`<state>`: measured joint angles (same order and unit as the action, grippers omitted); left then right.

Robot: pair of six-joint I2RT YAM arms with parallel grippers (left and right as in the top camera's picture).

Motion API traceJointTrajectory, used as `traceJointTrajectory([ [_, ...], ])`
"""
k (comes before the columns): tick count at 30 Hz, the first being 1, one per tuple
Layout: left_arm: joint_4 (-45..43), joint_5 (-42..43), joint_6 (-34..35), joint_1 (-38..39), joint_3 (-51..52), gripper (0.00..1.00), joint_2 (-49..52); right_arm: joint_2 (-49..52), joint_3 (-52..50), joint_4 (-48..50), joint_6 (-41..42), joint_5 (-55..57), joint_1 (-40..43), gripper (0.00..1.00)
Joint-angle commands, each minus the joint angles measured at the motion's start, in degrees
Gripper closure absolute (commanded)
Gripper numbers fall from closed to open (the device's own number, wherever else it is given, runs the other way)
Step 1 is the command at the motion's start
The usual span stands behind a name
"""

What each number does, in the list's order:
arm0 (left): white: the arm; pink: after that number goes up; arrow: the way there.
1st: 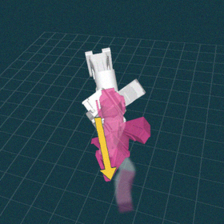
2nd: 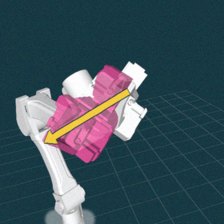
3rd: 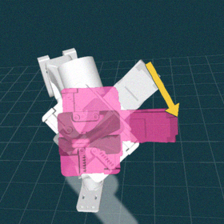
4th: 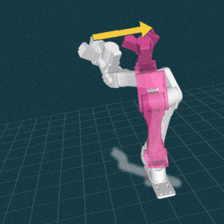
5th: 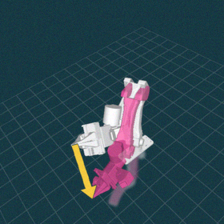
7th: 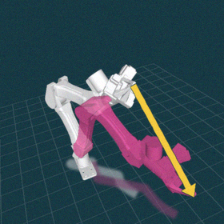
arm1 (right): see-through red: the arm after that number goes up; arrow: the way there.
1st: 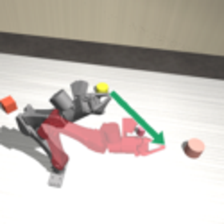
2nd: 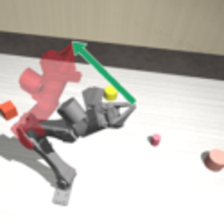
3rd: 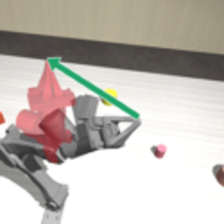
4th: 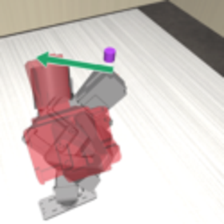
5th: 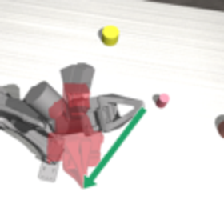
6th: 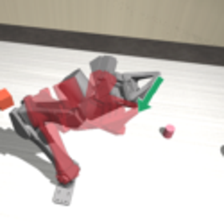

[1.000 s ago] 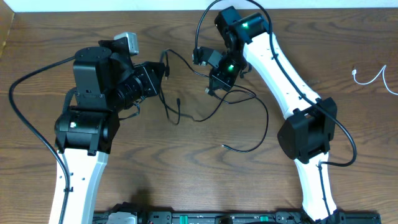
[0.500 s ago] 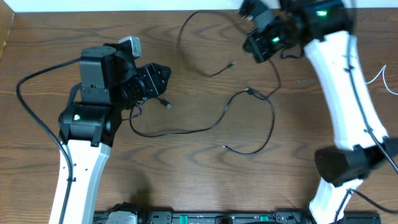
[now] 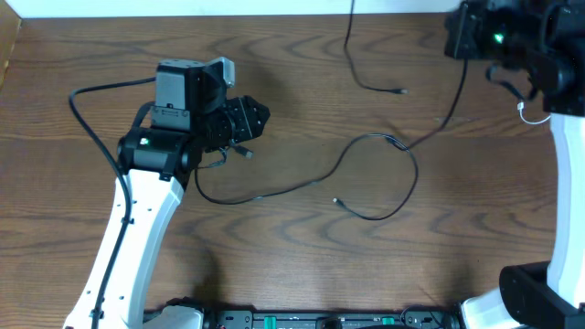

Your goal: Untangle cables

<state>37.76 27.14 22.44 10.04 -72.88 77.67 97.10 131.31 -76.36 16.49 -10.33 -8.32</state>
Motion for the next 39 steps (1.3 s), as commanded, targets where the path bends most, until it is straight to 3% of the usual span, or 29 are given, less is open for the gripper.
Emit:
traceJointTrajectory([
  [1,-0.6,0.7,-1.2,0.6,-0.1,0.57,0.8,2.1,-0.1,-6.2,9.7,1.0,-1.0,0.99],
  [10,-1.1,0.3,-2.7,0.7,-0.1,0.57,1.1,10.2,-0.2,-19.7,5.7,-0.3,-8.7,0.99],
  [18,-1.1,0.3,-2.7,0.7,-0.1,0.57,1.1,10.2,-0.2,-19.6,5.2,-5.7,-10.2,0.99],
  [22,-1.2,0.1,-3.9,0.7,-0.1,0.57,1.1,10.3,-1.9,-19.6,8.1,1.1,-11.5,0.99],
  [32,-1.1,-2.6,-4.0,0.7,-0.1,0.57,1.1,10.5,-19.7,-9.1,13.9,2.3,-16.4,0.99],
  [39,-1.1,-3.9,-4.0,0.7,-0.1,0.57,1.1,10.5,-24.9,-7.0,11.5,-6.1,-17.4,0.99],
])
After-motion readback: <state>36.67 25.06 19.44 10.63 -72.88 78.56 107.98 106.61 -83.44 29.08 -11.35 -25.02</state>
